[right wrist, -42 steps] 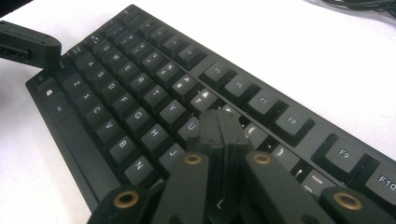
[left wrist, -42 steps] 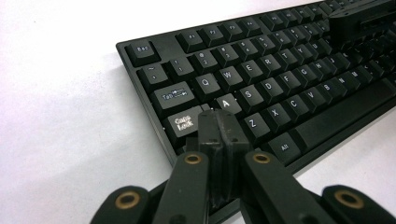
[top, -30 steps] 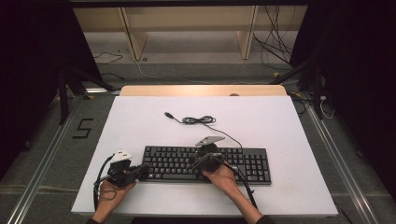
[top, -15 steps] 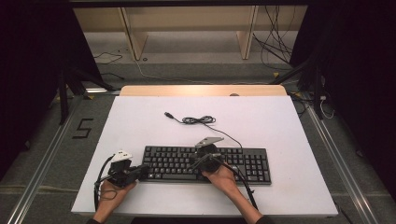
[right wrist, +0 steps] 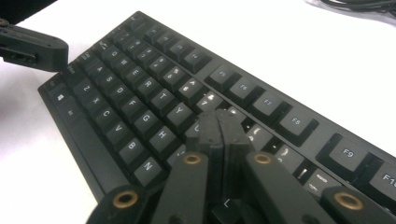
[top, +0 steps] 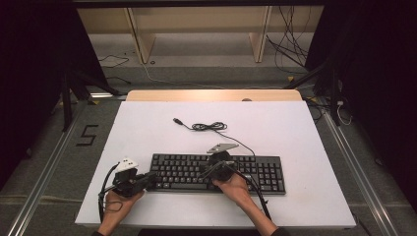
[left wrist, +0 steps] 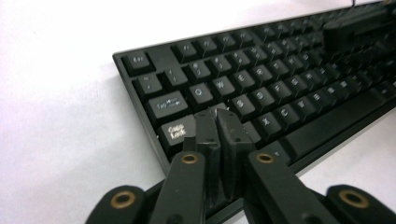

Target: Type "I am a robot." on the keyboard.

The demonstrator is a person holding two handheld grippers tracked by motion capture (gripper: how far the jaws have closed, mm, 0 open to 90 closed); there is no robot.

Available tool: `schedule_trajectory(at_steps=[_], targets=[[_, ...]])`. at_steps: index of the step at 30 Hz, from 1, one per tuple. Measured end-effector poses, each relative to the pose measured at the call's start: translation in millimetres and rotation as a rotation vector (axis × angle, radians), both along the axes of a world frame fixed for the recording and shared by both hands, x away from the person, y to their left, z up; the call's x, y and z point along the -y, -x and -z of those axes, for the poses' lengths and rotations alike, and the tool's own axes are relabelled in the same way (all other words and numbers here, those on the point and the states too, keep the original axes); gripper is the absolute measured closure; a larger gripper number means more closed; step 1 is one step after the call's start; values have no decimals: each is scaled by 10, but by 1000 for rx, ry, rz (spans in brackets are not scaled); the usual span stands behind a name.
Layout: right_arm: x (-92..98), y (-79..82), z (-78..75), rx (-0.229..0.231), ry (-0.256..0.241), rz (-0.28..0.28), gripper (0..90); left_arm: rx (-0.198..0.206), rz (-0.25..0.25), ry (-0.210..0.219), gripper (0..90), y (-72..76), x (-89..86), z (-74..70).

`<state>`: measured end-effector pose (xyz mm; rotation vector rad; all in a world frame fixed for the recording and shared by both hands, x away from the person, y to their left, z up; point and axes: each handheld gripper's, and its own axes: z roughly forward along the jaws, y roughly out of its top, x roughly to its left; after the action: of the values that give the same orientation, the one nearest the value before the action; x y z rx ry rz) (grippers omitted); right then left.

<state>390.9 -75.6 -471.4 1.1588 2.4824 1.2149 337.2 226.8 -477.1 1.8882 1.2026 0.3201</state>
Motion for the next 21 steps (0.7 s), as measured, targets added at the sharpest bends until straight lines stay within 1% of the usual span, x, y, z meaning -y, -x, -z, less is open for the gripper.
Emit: schedule_trajectory(at_steps=[1, 2, 5, 6, 7, 8, 9, 10, 11, 12, 13, 14, 17, 18, 19, 21], targets=[[0, 0, 0, 0, 0, 0, 895, 0, 0, 0, 853, 0, 0, 0], [-2, 5, -6, 3, -8, -4, 880, 9, 6, 20, 838, 7, -4, -11], [2, 15, -22, 5, -20, -8, 853, 17, 7, 30, 787, 12, -4, -20], [7, 17, -29, 1, -23, -13, 828, 27, 17, 42, 762, 18, -4, -30], [7, 17, -29, 1, -23, -13, 828, 27, 17, 42, 732, 18, -4, -30], [11, 26, -41, 3, -35, -17, 779, 33, 15, 62, 678, 21, 3, -44], [11, 26, -41, 3, -35, -17, 779, 33, 15, 62, 646, 21, 3, -44], [19, 36, -55, 6, -47, -30, 740, 41, 25, 77, 631, 25, -2, -55], [19, 36, -55, 6, -47, -30, 740, 41, 25, 77, 617, 25, -2, -55], [22, 61, -81, 9, -66, -50, 685, 50, 29, 90, 586, 29, -1, -67], [22, 61, -81, 9, -66, -50, 685, 50, 29, 90, 556, 29, -1, -67], [18, 87, -99, 11, -70, -59, 617, 57, 26, 102, 527, 32, 3, -77], [17, 108, -110, 8, -79, -74, 594, 62, 27, 113, 467, 33, 3, -84], [12, 134, -122, 7, -85, -89, 544, 70, 28, 120, 446, 37, 0, -94], [9, 144, -126, 4, -86, -90, 521, 75, 27, 125, 433, 39, 0, -97], [7, 153, -129, 5, -86, -94, 507, 79, 26, 127, 400, 40, -1, -100]])
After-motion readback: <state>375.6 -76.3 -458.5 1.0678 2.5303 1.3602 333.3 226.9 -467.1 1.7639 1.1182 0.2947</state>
